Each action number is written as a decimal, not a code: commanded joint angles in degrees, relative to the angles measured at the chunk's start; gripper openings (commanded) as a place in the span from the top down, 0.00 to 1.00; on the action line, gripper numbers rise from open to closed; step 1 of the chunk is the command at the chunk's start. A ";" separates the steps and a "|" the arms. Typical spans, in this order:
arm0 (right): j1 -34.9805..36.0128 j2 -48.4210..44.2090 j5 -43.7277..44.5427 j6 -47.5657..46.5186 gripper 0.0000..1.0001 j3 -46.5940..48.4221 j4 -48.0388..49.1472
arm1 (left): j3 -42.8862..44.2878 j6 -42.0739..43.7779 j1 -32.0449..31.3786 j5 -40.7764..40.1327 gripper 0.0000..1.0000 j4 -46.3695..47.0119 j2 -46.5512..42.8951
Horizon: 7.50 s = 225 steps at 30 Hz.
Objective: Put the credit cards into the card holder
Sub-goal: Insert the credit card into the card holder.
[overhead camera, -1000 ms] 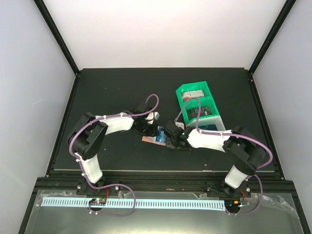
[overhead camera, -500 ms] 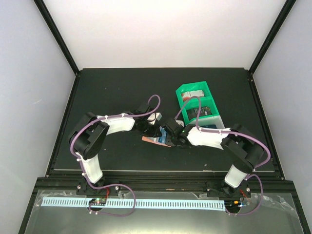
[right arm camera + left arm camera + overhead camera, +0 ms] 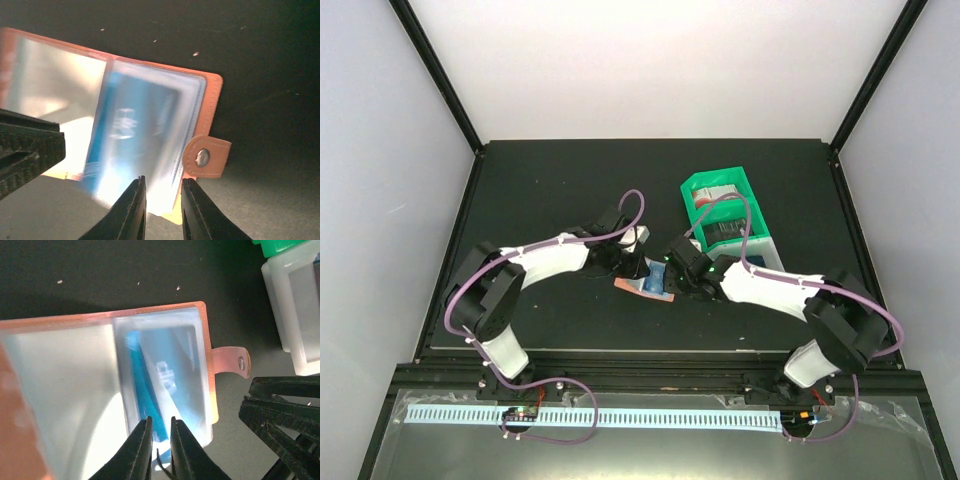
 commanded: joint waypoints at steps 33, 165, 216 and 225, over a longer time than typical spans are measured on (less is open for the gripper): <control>-0.19 0.84 -6.77 3.51 0.75 -4.43 10.28 | 0.21 1.21 -1.54 -5.61 0.98 -4.10 7.72; -2.55 2.21 -18.07 10.82 0.70 -7.76 32.48 | -1.23 -1.67 -0.54 -13.68 0.81 -6.42 0.16; -2.15 5.78 -14.06 7.25 0.65 -3.86 19.15 | -2.94 2.12 -0.50 2.39 0.92 2.06 7.82; -2.16 4.20 -15.16 10.02 0.65 -6.28 24.55 | -3.07 1.70 -0.45 1.86 0.92 2.07 7.48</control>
